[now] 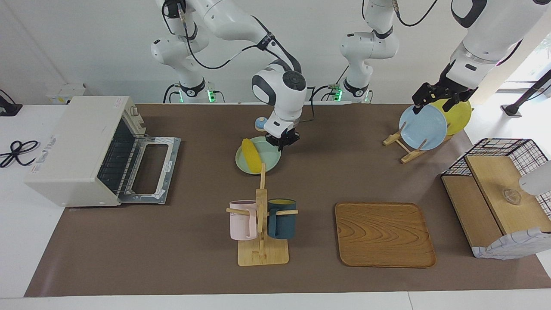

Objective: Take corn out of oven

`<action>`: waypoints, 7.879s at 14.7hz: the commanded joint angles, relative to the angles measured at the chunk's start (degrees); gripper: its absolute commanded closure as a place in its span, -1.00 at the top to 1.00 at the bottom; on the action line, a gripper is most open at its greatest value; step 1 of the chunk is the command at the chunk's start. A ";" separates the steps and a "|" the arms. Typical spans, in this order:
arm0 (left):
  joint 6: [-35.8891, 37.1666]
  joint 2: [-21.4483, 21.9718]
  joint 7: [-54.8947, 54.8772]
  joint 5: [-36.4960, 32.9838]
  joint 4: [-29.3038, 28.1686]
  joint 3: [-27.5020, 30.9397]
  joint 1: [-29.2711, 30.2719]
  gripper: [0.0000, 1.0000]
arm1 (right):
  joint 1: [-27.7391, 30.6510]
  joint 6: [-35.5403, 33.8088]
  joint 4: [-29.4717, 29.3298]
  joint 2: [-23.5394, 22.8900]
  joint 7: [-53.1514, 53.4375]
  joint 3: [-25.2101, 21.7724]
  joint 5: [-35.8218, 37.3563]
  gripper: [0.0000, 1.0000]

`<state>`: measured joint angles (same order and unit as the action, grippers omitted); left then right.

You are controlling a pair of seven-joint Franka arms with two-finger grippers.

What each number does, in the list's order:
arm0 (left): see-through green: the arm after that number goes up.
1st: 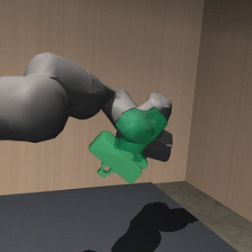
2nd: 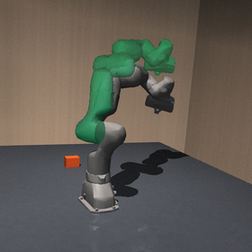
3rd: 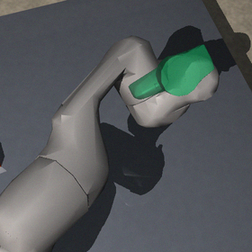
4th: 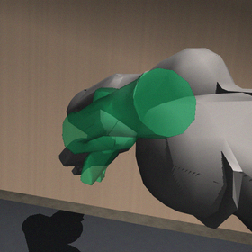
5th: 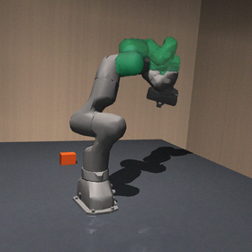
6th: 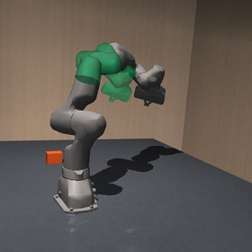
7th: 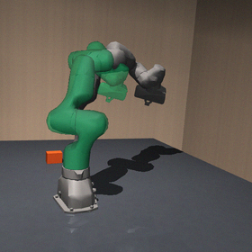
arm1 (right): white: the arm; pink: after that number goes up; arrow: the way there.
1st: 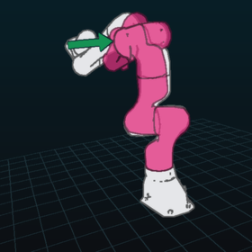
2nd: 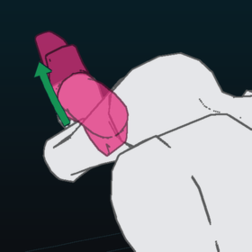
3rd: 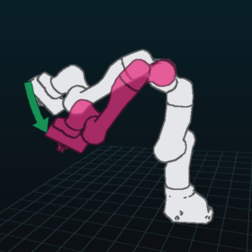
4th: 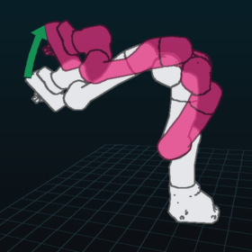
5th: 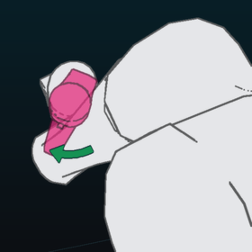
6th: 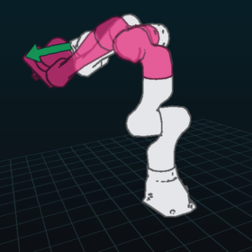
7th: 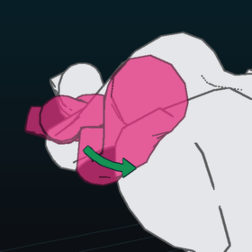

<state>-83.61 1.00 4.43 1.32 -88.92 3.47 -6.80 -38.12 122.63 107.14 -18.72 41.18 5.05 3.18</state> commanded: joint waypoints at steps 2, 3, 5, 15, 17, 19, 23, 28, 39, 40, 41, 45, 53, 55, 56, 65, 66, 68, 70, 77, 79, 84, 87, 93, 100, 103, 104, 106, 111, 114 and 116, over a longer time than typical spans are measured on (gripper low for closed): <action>-0.07 1.63 -0.21 -0.62 -1.79 -0.39 0.56 1.00 | 0.42 4.36 -0.87 -0.52 1.88 0.31 -1.95 -0.22; -0.15 1.63 -0.22 -0.62 -1.79 -0.39 0.56 1.00 | 0.42 4.46 -1.22 -0.44 1.71 0.22 -1.78 -0.21; -0.07 1.72 -0.22 -0.88 -1.96 -0.39 0.56 1.00 | 1.12 2.80 -2.71 0.44 1.09 0.22 -1.69 -0.21; -8.74 5.58 10.91 -0.71 -11.51 -1.18 -5.13 1.00 | 22.28 -6.37 9.99 12.56 -20.60 -0.30 -0.10 -1.00; -13.84 6.73 19.26 -0.62 -15.83 -1.27 -9.44 1.00 | 28.51 -1.29 14.92 13.45 -24.64 -0.30 -0.10 -1.00; -16.14 5.60 25.33 -0.27 -16.73 -1.27 -14.35 1.00 | 33.10 5.22 21.24 14.76 -27.64 -0.30 -0.10 -1.00; -26.24 1.47 40.45 2.71 -19.62 -1.27 -22.54 1.00 | 36.88 8.14 23.65 12.67 -26.77 -0.39 0.16 -1.00; -42.57 -10.04 58.65 4.12 -19.54 -1.27 -32.73 1.00 | 39.00 8.50 23.47 11.43 -26.33 -0.48 8.14 -1.00; -52.27 -26.93 66.41 7.46 -12.15 -1.18 -40.65 1.00 | 43.39 -12.68 10.37 15.20 -39.93 -0.57 16.16 -1.00; -51.40 -26.76 66.32 7.46 -12.94 -1.18 -41.01 1.00 | 44.01 -13.38 10.29 16.17 -41.87 -0.57 16.07 -1.00; -50.87 -26.76 66.49 7.46 -13.04 -1.18 -41.10 1.00 | 45.06 -13.73 10.29 17.13 -43.80 -0.57 15.81 -1.00; -52.45 -26.76 70.44 7.55 -13.56 -1.18 -42.33 0.32 | 47.87 -14.79 10.29 18.99 -49.43 -0.48 15.37 -1.00; -45.87 -26.05 70.10 6.76 -12.52 -0.57 -42.34 -1.00 | 48.06 -28.40 -1.39 19.60 -52.79 0.05 8.62 -1.00; -43.49 -23.96 68.53 6.33 -12.42 1.35 -41.46 -1.00 | 48.06 -29.21 -2.46 20.65 -52.70 0.05 3.96 -0.82; -42.27 -22.29 65.56 6.15 -12.51 2.41 -40.23 -1.00 | 47.97 -28.77 -2.37 21.01 -52.18 0.05 1.42 -0.22; -36.01 -24.98 15.83 4.21 -1.54 3.39 -13.35 -1.00 | 39.18 -25.77 -2.54 21.10 -41.62 0.14 -4.50 1.00; -35.84 -28.48 12.56 4.21 2.22 3.39 -11.67 -1.00 | 39.18 -26.39 -2.89 21.10 -41.54 0.05 -4.50 1.00; -35.84 -34.46 7.46 4.21 8.55 3.04 -8.68 -1.00 | 39.35 -26.57 -3.68 21.10 -41.53 0.05 -4.59 1.00; -35.66 -38.52 0.35 5.43 12.52 2.34 -5.96 -1.00 | 39.27 -28.58 -5.09 21.19 -41.54 0.05 -4.59 1.00; -42.52 -43.18 -3.82 5.88 13.94 0.84 -6.03 -1.00 | 39.88 -30.52 -5.71 22.59 -41.53 -0.04 -4.85 1.00; -42.35 -47.30 -3.38 5.97 19.09 -0.21 -6.38 -1.00 | 39.19 -30.53 -6.06 22.33 -41.45 -0.65 -4.59 1.00; -41.64 -48.64 -3.47 5.97 21.24 -0.22 -6.38 -1.00 | 34.96 -31.31 -7.99 19.26 -41.45 -5.40 -4.41 1.00; -37.52 -45.14 -3.47 6.14 20.63 0.13 -6.12 1.00 | 34.61 -34.57 -9.49 18.81 -41.45 -6.01 -4.41 1.00; -20.05 -25.82 -2.33 5.53 11.59 2.41 -3.66 1.00 | 35.40 -34.74 -9.49 19.25 -41.88 -5.58 -4.24 1.00; 2.11 -5.96 -2.15 3.61 5.62 5.85 -3.22 1.00 | 40.06 -34.65 -9.84 19.78 -42.15 -2.85 -4.32 1.00; 2.31 1.61 -2.15 3.51 -2.81 5.85 -3.48 1.00 | 39.09 -34.65 -10.89 19.34 -42.06 -4.43 -4.50 1.00; 1.61 2.42 -2.15 3.07 -4.58 5.85 -3.92 1.00 | 39.09 -34.74 -12.03 19.17 -42.06 -4.61 -4.59 1.00; -2.07 3.04 -2.15 2.81 -6.18 5.59 -3.92 1.00 | 39.00 -36.05 -14.14 19.08 -42.06 -5.84 -4.50 1.00; -3.23 2.25 -2.85 2.46 -4.95 5.06 -3.13 1.00 | 38.65 -36.24 -14.32 19.34 -43.73 -7.51 -4.50 1.00; -3.84 2.25 -4.34 -2.01 -4.95 2.86 -2.87 1.00 | 38.74 -36.06 -13.71 19.78 -42.77 -7.25 -4.41 1.00; -4.20 2.25 -3.74 -2.03 -4.95 2.77 -2.87 1.00 | 39.00 -35.97 -13.53 19.87 -42.85 -7.16 -4.59 1.00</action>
<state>-86.39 2.44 1.23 0.89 -92.86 6.80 -9.99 0.57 87.58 93.75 0.87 -1.23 -2.02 -0.30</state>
